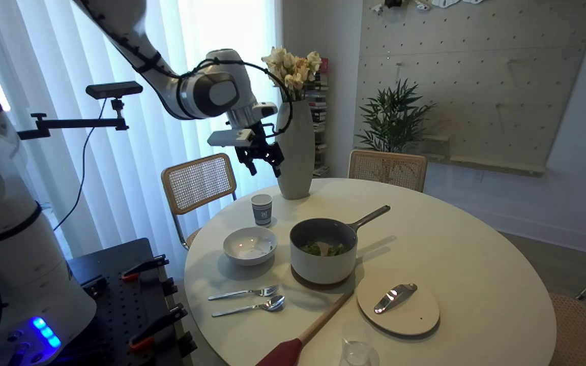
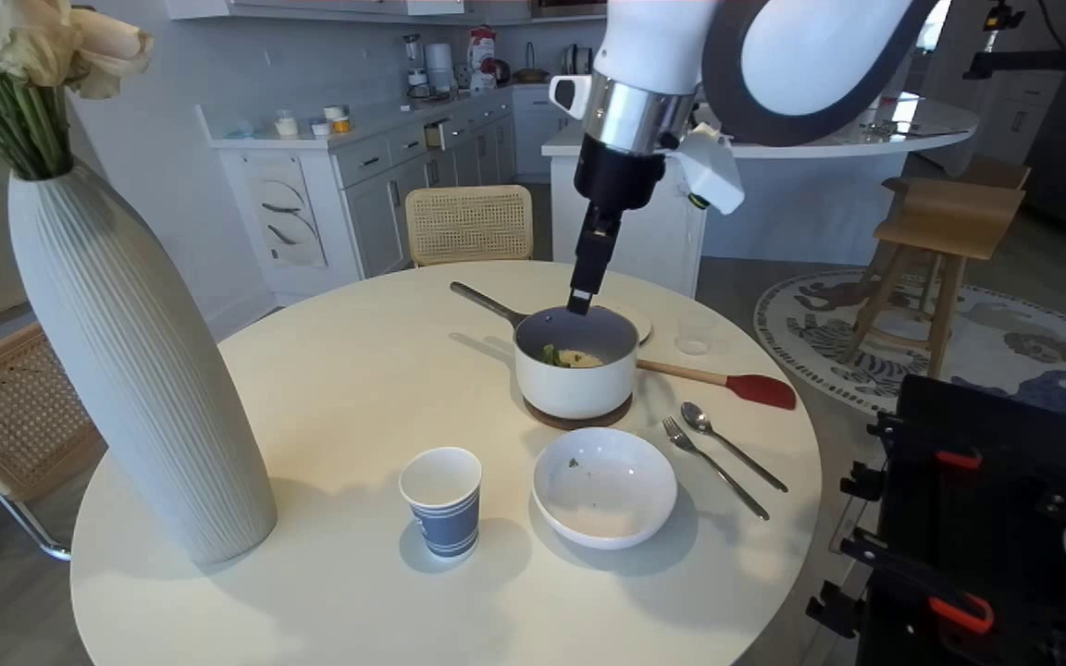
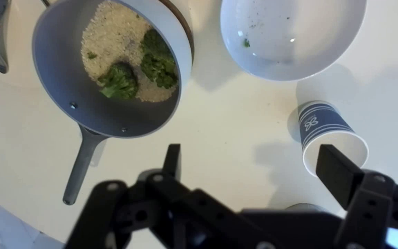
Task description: Move the blue cup to the right, move the silver fork and spoon to the left, move the blue cup to the left
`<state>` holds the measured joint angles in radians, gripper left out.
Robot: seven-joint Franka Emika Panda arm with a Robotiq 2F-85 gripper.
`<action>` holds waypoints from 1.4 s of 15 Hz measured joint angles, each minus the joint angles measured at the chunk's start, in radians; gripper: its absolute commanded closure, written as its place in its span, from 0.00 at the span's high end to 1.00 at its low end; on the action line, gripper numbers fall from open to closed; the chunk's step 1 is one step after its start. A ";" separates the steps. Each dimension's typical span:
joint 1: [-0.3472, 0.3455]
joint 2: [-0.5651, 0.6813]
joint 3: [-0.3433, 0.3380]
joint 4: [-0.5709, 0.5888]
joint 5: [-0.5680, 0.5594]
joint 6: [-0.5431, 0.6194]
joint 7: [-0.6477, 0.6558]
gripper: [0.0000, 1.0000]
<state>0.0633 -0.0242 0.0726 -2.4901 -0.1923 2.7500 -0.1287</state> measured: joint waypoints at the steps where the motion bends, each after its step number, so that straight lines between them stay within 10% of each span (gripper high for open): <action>1: 0.004 0.036 0.006 0.029 -0.004 0.008 0.012 1.00; 21: 0.263 0.612 -0.056 0.617 -0.069 -0.113 0.409 1.00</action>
<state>0.3264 0.5875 0.0165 -1.8728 -0.2616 2.6372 0.2800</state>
